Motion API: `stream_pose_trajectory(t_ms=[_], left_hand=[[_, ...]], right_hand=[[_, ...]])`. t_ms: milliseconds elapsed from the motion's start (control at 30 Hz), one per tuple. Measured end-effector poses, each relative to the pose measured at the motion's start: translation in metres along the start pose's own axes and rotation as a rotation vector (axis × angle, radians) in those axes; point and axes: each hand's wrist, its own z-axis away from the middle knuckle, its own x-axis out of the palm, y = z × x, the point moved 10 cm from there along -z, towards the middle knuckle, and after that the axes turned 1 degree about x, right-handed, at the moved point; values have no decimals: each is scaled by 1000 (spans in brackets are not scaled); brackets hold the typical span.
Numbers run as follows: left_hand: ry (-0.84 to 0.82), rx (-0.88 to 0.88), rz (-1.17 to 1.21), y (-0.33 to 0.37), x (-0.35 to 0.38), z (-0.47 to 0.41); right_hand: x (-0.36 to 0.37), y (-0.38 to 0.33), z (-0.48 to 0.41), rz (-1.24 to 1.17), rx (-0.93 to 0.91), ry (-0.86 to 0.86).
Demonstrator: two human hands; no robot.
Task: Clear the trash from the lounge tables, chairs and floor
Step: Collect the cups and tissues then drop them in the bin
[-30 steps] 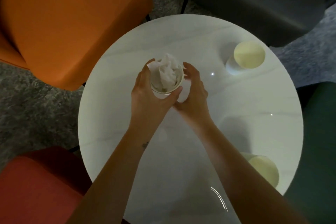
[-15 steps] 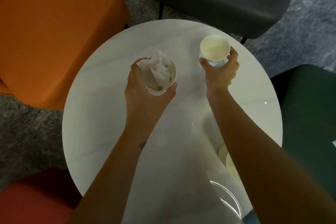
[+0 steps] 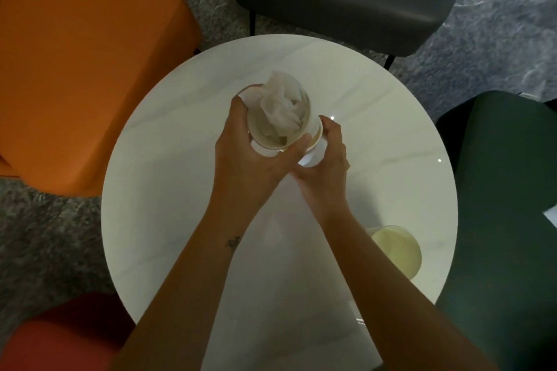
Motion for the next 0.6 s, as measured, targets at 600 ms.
stream_pose_trajectory(t_ms=[600], left_hand=[[-313,-38,-73,0,54,25]], right_hand=[[-57,-16,21,64,-127,-84]])
